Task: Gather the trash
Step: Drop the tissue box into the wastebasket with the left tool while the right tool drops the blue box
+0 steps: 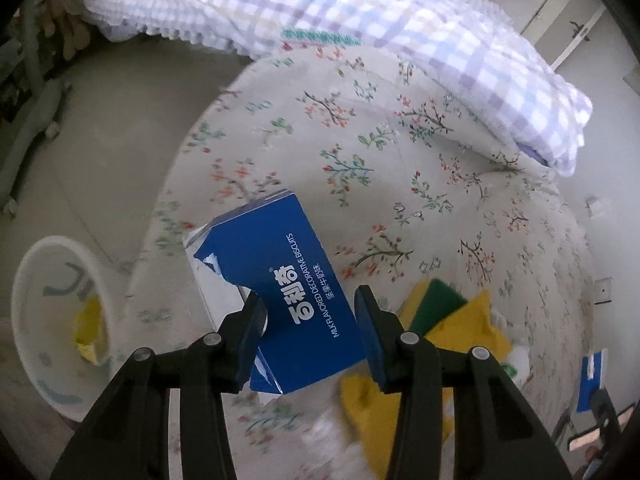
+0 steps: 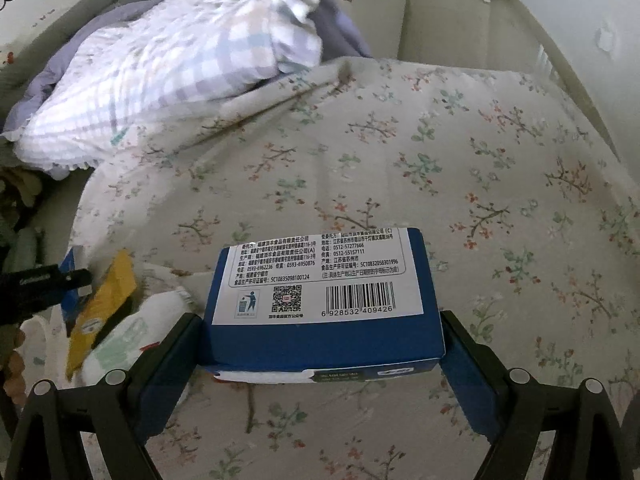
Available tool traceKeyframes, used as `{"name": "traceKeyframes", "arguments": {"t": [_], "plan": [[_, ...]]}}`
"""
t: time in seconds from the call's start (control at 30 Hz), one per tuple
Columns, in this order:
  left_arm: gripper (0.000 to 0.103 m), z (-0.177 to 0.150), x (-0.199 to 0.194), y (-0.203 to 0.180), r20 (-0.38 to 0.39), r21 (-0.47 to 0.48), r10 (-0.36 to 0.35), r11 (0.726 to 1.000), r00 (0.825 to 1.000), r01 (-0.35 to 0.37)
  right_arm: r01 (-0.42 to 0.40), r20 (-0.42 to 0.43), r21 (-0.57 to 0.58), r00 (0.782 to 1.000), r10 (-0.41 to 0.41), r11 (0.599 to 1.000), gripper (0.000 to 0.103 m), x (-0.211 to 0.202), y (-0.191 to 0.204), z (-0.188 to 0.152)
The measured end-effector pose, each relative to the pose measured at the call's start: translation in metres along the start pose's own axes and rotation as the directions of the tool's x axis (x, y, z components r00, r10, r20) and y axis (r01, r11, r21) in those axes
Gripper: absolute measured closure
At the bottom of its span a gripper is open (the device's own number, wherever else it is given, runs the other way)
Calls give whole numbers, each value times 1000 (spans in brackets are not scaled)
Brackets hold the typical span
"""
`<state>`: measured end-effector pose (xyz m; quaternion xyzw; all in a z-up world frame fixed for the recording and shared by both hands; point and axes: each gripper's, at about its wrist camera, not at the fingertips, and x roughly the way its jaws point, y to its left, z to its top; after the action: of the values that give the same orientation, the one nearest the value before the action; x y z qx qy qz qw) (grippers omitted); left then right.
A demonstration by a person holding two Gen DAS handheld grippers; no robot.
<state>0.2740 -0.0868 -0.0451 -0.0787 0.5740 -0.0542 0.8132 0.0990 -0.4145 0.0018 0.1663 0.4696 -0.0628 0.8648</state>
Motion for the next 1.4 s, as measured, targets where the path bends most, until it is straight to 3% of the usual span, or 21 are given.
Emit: {"name": "traceKeyframes", "arguments": {"t": [0.33, 0.7, 0.9, 1.4], "plan": [[56, -34, -55, 37, 60, 39, -31, 999, 998, 29, -58, 31, -23, 998, 58, 998, 9, -24, 33, -8], [56, -74, -78, 85, 96, 71, -57, 996, 994, 50, -110, 29, -120, 993, 115, 987, 9, -32, 94, -25], [56, -86, -83, 114, 122, 94, -19, 996, 992, 8, -153, -1, -160, 988, 154, 975, 9, -23, 129, -33], [55, -87, -69, 211, 93, -31, 1, 1000, 996, 2, -198, -65, -285, 980, 187, 938, 9, 11, 217, -54]]}}
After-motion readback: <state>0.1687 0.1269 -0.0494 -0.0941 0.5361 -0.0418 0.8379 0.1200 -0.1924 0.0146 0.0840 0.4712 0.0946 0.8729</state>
